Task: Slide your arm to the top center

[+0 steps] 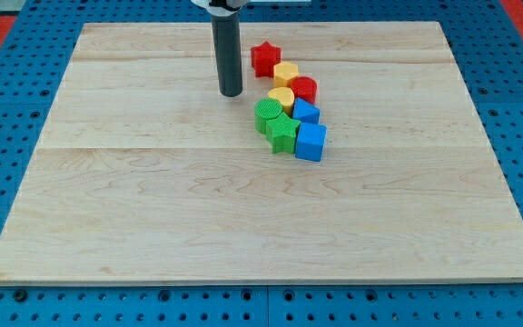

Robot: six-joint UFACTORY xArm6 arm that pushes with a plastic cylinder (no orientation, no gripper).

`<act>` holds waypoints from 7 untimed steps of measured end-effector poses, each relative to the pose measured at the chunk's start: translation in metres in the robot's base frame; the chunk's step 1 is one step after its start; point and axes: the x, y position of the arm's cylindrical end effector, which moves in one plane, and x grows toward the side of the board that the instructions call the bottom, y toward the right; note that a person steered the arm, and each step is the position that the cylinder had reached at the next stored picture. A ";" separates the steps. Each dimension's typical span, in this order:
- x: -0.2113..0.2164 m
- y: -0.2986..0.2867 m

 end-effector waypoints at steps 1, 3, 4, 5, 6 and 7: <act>0.000 0.000; -0.012 -0.020; -0.028 -0.018; -0.066 -0.017; -0.086 -0.014; -0.140 -0.005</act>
